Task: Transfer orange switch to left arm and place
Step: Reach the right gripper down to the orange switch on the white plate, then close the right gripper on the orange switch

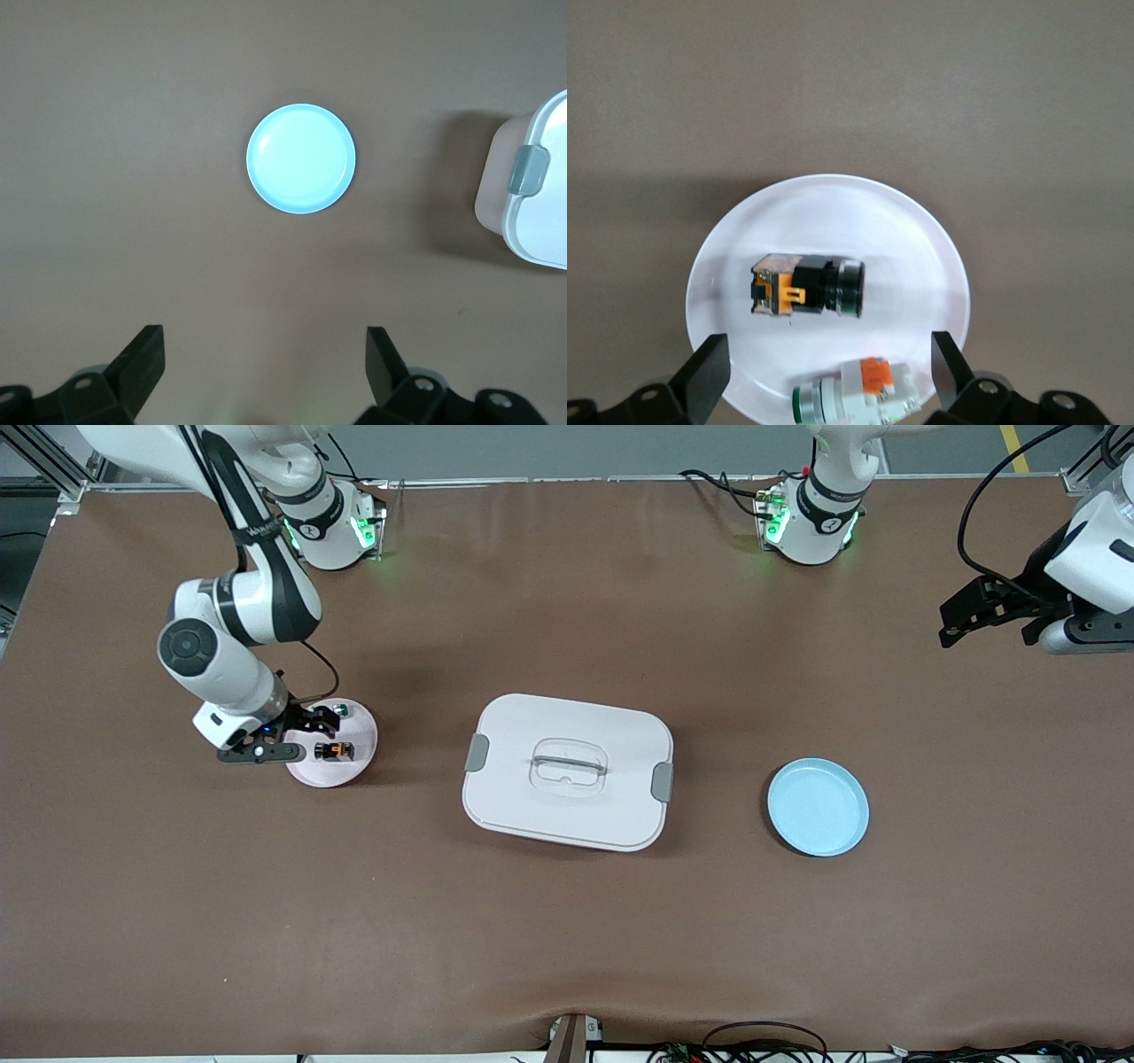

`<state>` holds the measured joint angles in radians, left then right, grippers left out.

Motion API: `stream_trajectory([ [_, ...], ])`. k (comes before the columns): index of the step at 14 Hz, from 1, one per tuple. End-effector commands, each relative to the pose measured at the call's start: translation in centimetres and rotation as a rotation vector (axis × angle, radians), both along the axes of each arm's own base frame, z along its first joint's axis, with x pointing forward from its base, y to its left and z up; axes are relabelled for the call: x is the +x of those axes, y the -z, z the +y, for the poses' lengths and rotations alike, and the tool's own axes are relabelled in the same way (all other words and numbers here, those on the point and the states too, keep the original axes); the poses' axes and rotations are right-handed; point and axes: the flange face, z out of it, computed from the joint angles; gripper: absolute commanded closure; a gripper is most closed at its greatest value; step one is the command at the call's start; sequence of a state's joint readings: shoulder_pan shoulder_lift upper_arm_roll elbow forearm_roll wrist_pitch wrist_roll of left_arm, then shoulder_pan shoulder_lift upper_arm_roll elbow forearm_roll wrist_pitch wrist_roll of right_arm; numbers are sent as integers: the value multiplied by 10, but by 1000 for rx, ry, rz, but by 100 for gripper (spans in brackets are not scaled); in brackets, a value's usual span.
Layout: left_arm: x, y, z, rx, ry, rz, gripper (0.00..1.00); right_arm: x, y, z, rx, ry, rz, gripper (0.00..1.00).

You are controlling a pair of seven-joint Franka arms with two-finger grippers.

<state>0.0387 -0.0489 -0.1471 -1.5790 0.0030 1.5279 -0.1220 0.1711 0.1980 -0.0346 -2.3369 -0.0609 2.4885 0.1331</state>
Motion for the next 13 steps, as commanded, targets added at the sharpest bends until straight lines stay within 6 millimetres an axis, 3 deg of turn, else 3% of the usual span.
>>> stream_trajectory([
  [1, -3, -4, 2, 0, 17, 4, 0, -2, 25, 32, -15, 3, -13, 0],
  [4, -3, -3, 2, 0, 17, 6, 0, -2, 37, 38, -30, -29, -18, 0],
  [13, -3, -3, 1, 0, 18, 4, 0, 4, 37, 17, -81, -74, -15, 0],
])
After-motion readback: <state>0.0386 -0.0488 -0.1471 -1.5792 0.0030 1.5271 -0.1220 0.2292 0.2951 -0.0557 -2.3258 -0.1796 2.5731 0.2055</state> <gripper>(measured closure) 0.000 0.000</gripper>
